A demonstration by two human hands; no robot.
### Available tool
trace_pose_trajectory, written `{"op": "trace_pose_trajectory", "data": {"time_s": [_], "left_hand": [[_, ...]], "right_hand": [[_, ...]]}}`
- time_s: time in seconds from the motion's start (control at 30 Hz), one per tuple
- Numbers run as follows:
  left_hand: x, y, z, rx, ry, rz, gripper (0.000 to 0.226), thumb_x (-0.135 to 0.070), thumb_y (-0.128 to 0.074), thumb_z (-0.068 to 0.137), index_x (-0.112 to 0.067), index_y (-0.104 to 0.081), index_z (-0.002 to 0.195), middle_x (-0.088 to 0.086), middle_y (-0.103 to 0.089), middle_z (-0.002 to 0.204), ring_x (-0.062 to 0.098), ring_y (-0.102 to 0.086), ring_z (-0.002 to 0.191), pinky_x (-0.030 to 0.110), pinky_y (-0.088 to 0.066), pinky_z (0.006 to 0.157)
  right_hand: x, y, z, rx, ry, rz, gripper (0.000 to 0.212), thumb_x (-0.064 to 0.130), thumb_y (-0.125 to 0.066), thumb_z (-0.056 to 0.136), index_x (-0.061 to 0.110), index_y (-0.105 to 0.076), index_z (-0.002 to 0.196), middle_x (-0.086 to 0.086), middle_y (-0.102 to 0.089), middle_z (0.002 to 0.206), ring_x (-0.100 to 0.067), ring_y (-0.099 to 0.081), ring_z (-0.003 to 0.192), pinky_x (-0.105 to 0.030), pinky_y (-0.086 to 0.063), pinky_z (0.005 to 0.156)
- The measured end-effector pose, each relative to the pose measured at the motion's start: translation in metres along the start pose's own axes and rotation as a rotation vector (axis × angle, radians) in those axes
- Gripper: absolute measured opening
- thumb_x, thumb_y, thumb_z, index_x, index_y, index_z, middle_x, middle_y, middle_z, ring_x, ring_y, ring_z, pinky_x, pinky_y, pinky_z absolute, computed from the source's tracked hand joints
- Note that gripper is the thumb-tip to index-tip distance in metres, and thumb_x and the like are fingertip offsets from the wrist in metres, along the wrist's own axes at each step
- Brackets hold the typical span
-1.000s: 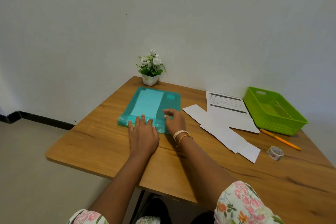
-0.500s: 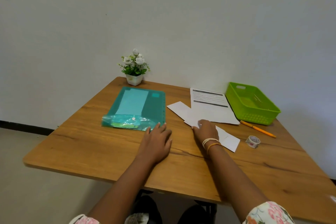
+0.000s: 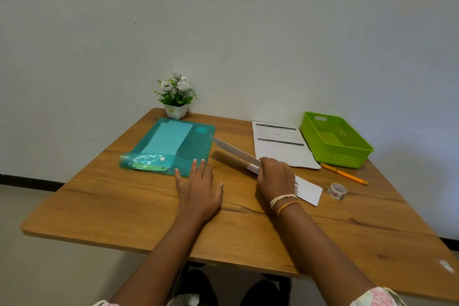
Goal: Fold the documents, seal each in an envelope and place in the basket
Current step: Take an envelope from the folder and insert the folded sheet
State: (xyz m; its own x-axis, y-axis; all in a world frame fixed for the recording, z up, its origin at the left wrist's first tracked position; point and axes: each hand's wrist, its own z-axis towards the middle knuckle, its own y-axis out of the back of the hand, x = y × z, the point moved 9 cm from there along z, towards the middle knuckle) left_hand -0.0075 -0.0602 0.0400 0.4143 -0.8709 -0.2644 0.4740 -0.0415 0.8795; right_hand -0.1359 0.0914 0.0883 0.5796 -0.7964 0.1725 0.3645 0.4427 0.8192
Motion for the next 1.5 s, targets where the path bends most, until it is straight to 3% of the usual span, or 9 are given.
{"op": "trace_pose_trajectory", "data": {"time_s": [0.17,0.47,0.67,0.77,0.9,1.03,1.17,1.27,1.5], "left_hand": [[-0.007,0.004,-0.003,-0.052,-0.023,-0.032,0.067,-0.055,-0.023,0.086,-0.017,-0.047,0.135,0.008,-0.042,0.15,0.025,-0.027,0.145,0.059,0.002,0.114],[-0.008,0.008,-0.008,-0.06,-0.089,-0.272,0.044,-0.038,-0.041,0.096,-0.027,-0.041,0.139,-0.002,-0.039,0.151,0.014,-0.027,0.143,0.052,-0.011,0.118],[-0.022,-0.023,-0.008,0.301,-0.238,-0.195,0.063,-0.063,-0.042,0.091,-0.036,-0.031,0.148,-0.012,-0.02,0.159,0.008,-0.015,0.147,0.045,-0.004,0.12],[-0.021,-0.029,-0.008,0.369,-0.235,-0.149,0.068,-0.07,-0.043,0.087,-0.038,-0.036,0.146,-0.011,-0.025,0.158,0.01,-0.018,0.146,0.048,-0.006,0.12],[-0.018,-0.027,-0.006,0.329,-0.223,-0.208,0.061,-0.067,-0.048,0.085,-0.043,-0.043,0.141,-0.012,-0.031,0.155,0.009,-0.023,0.144,0.046,-0.012,0.119],[-0.014,-0.025,-0.002,0.316,-0.189,-0.257,0.053,-0.062,-0.052,0.086,-0.044,-0.049,0.136,-0.014,-0.036,0.152,0.007,-0.027,0.142,0.043,-0.015,0.118],[-0.016,-0.019,-0.002,0.246,-0.194,-0.311,0.038,-0.049,-0.06,0.088,-0.037,-0.063,0.123,-0.014,-0.051,0.141,0.011,-0.041,0.134,0.04,-0.029,0.113],[-0.018,-0.007,-0.003,0.098,-0.207,-0.324,0.024,-0.036,-0.065,0.088,-0.028,-0.072,0.109,-0.01,-0.069,0.118,0.013,-0.059,0.109,0.03,-0.048,0.089],[-0.027,0.019,-0.012,-0.128,-0.31,-0.352,0.013,-0.021,-0.066,0.089,-0.017,-0.072,0.1,-0.001,-0.072,0.094,0.012,-0.063,0.081,0.029,-0.054,0.067]], "right_hand": [[0.006,0.031,0.019,-0.095,-0.214,0.473,0.018,0.019,-0.054,0.09,0.012,-0.067,0.079,-0.004,-0.063,0.071,-0.021,-0.055,0.066,-0.025,-0.04,0.059],[-0.008,-0.07,0.012,0.524,-0.634,0.685,0.028,0.026,-0.075,0.079,0.004,-0.067,0.094,-0.005,-0.059,0.089,-0.024,-0.056,0.086,-0.03,-0.049,0.083],[0.019,-0.078,0.001,0.576,-0.379,0.693,0.037,0.02,-0.064,0.088,0.01,-0.063,0.124,-0.007,-0.062,0.122,-0.025,-0.058,0.108,-0.034,-0.045,0.1],[0.016,-0.07,0.005,0.507,-0.278,0.533,0.035,0.025,-0.066,0.087,0.01,-0.063,0.119,-0.009,-0.066,0.114,-0.026,-0.06,0.107,-0.034,-0.047,0.094],[-0.03,-0.047,0.012,0.284,-0.343,0.395,0.037,0.029,-0.069,0.082,0.013,-0.066,0.115,-0.011,-0.064,0.116,-0.026,-0.06,0.105,-0.035,-0.048,0.092],[-0.063,-0.05,0.006,0.439,-0.366,0.301,0.064,0.04,-0.074,0.076,0.012,-0.055,0.13,-0.011,-0.054,0.133,-0.028,-0.051,0.121,-0.036,-0.043,0.1],[-0.062,-0.042,-0.01,0.452,-0.262,0.199,0.053,0.044,-0.066,0.083,0.01,-0.059,0.124,-0.01,-0.058,0.129,-0.025,-0.051,0.119,-0.034,-0.042,0.098],[-0.043,-0.026,-0.021,0.267,-0.235,0.371,0.04,0.037,-0.066,0.083,0.019,-0.062,0.119,-0.002,-0.061,0.123,-0.019,-0.055,0.112,-0.03,-0.045,0.093],[0.023,-0.033,-0.034,0.411,-0.003,0.621,0.049,0.032,-0.073,0.077,0.022,-0.06,0.124,0.002,-0.057,0.128,-0.015,-0.053,0.116,-0.022,-0.044,0.092]]}}
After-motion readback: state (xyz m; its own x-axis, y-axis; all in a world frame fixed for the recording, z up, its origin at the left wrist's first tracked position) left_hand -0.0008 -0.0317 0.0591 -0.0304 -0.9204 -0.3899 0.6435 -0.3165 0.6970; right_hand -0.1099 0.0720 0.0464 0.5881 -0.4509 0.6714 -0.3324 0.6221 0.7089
